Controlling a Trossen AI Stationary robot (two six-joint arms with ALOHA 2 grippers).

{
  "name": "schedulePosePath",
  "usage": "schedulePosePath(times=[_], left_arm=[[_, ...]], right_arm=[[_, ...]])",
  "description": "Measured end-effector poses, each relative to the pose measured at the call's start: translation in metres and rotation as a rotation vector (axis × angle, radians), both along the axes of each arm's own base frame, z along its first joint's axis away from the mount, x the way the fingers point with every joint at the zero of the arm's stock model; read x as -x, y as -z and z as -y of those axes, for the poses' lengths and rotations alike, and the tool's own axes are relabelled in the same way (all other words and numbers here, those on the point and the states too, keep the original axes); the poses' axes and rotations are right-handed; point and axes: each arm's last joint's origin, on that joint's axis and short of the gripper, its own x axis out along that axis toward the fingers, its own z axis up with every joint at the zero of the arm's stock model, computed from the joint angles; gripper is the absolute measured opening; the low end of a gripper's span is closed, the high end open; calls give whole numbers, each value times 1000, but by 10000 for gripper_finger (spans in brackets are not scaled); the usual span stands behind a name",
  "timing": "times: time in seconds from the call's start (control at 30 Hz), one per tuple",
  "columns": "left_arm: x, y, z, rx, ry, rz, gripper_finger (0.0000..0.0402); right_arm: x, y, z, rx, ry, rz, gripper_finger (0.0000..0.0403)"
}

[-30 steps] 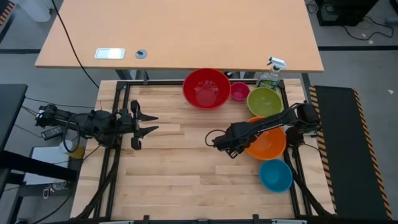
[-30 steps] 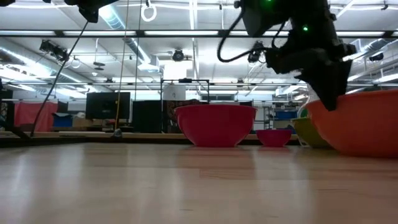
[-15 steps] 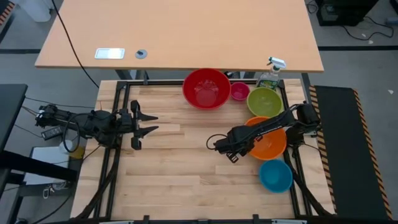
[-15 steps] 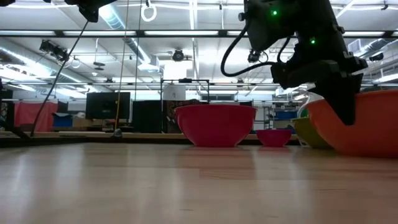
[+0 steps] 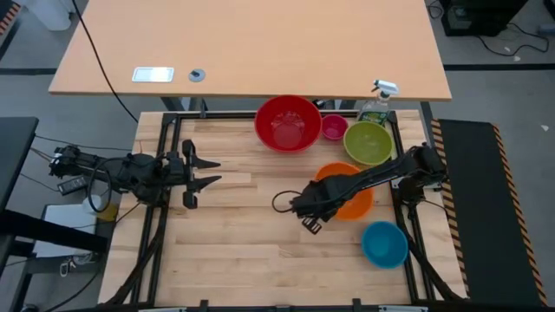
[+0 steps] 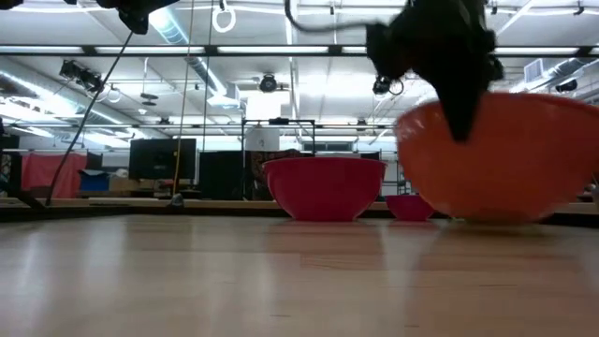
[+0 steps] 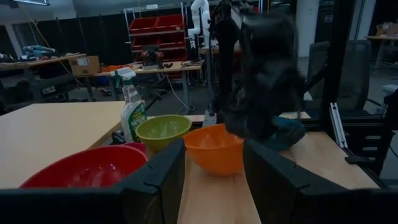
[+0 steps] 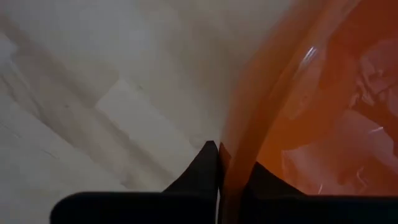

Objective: Nest bowls inside each other
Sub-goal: Stack the big orange bowl on top of the big red bowl

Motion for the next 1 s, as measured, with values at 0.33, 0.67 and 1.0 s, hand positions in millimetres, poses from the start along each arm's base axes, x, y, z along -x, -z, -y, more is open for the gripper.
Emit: schedulePosePath(times=[0.33,0.67,1.0], left_arm=[[-1,3,-9,-6,-68,-27,165],[-2,7,-19,-18,-146,-75,165],[-2,8,-23,-23,-173,-88,165]], right_arm=[[-15,-55,20,267,-113,74,20],[-36,-69,80,470,-144,108,20],[-75,-40,168,522,-261,187,21]])
